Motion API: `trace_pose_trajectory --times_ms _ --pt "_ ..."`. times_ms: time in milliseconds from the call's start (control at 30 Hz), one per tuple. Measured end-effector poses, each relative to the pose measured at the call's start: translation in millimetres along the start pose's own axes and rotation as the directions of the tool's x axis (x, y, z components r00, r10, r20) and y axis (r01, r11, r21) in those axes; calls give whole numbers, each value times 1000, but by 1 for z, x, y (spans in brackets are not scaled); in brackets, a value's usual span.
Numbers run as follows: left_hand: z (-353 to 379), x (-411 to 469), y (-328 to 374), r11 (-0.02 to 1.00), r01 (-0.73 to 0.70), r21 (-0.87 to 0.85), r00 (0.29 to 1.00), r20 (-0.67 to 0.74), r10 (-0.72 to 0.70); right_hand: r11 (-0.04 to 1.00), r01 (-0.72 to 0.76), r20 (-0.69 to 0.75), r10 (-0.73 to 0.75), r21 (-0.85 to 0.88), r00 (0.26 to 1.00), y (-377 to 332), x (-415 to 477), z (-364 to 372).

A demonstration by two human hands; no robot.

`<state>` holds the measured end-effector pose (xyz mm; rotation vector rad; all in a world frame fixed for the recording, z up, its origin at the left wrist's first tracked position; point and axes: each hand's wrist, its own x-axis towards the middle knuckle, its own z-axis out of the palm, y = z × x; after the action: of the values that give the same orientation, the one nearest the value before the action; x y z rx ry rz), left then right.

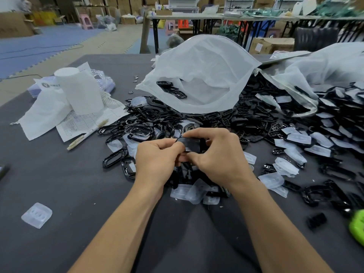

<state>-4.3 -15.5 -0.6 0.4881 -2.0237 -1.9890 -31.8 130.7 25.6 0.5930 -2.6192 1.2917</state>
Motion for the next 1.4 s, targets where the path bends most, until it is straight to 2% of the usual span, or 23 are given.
trace_pose_trajectory --times_ms 100,233,367,533,600,700,833,933,967,1033,1133,1200,1233,1300,1333,1400 --pt "1 -6 0 999 -37 36 994 105 33 996 -5 58 10 -88 998 3 0 -15" --pt "-1 -12 1 963 -149 223 988 2 152 974 -135 57 148 -181 987 35 5 -58" --pt "-1 -20 6 908 -216 358 962 -80 261 857 -353 -24 371 -377 928 85 15 -123" --pt "4 -20 0 841 -214 497 957 -67 283 724 -488 -166 472 -488 866 116 20 -170" --pt "6 -19 -3 815 -225 534 951 -61 302 734 -449 -176 421 -509 890 112 23 -169" --pt "4 -15 -7 748 -278 603 931 -22 364 826 -331 -117 313 -456 943 95 32 -143" --pt "-3 -9 -8 531 -266 805 906 21 423 905 -245 69 285 -346 956 67 48 -85" --pt "-11 -6 -8 421 -228 878 911 40 410 905 -174 143 246 -387 959 59 58 -52" --pt "-13 -5 -9 421 -228 878 918 50 393 898 -158 149 238 -411 960 58 59 -45" --pt "-16 -3 -9 484 -230 845 936 56 348 884 -164 128 242 -439 962 59 61 -35" --pt "-20 2 -7 665 -170 727 976 30 217 873 -212 34 252 -438 967 61 59 -34" --pt "-23 6 -6 746 -153 648 979 0 202 879 -259 -68 253 -400 965 62 55 -36" --pt "-23 6 -6 758 -159 633 976 -16 218 902 -277 -136 245 -332 960 61 51 -35" --pt "-23 4 -4 764 -189 618 961 -45 274 954 -288 -247 260 -84 933 54 39 -26" --pt "-22 3 -3 770 -206 604 949 -68 307 953 -292 -247 302 76 921 48 32 -18" --pt "-22 3 -1 798 -214 563 932 -126 340 877 -311 -143 383 365 912 36 22 2"
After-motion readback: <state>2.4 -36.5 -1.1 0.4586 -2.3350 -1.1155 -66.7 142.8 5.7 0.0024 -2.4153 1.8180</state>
